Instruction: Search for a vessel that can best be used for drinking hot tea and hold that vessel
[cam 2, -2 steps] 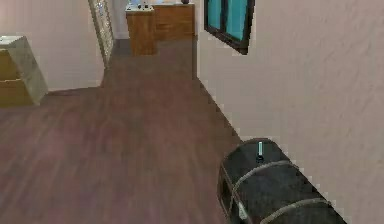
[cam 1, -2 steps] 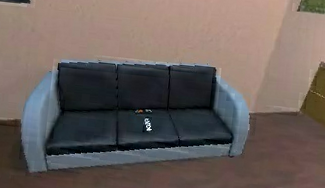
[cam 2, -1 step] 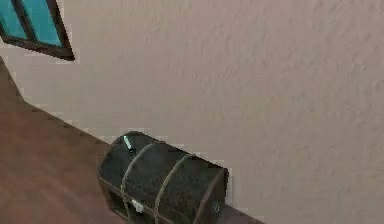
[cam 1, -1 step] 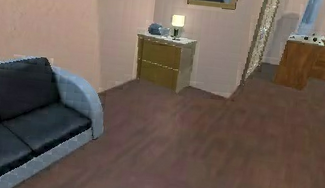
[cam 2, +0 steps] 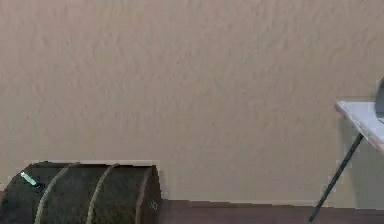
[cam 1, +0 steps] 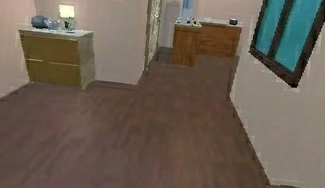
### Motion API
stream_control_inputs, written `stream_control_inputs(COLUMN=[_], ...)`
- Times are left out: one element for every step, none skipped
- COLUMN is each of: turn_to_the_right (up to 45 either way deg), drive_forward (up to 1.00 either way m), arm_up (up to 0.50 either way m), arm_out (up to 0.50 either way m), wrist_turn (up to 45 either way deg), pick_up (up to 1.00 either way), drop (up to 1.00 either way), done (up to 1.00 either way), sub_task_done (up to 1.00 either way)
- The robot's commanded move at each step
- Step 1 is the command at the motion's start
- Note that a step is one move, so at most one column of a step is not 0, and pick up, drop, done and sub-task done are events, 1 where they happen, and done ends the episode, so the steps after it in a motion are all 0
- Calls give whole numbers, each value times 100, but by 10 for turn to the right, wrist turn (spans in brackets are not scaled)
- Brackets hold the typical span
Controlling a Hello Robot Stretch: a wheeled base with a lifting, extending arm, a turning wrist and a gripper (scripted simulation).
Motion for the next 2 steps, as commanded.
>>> stream_control_inputs(turn_to_the_right=[0,120], drive_forward=[100,0], arm_up=[0,0], arm_out=[0,0], wrist_turn=[0,0], pick_up=[0,0], drop=[0,0], done=[0,0], sub_task_done=[0,0])
